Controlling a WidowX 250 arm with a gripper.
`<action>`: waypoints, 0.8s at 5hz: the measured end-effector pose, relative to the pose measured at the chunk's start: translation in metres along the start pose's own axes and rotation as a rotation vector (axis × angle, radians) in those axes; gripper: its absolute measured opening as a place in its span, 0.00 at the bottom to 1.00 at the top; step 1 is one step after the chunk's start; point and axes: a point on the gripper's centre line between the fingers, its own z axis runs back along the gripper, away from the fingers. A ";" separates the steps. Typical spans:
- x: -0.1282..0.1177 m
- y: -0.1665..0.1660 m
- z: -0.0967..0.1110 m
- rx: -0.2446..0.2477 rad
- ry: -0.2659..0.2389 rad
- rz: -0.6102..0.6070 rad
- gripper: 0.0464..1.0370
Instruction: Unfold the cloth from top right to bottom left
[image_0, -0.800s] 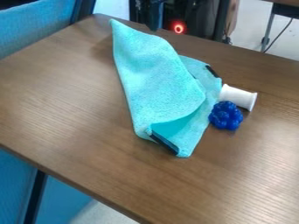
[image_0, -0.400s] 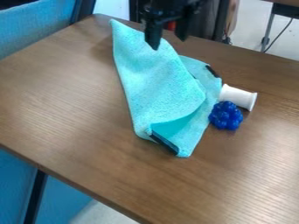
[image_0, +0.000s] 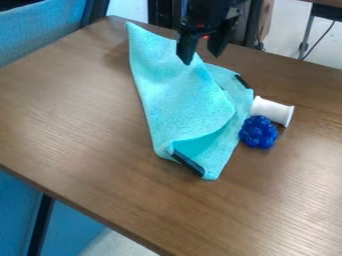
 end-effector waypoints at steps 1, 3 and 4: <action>-0.001 -0.008 -0.006 0.016 0.002 -0.006 0.96; -0.005 -0.012 -0.020 0.054 0.013 -0.002 0.96; -0.004 -0.012 -0.018 0.049 0.008 0.010 0.96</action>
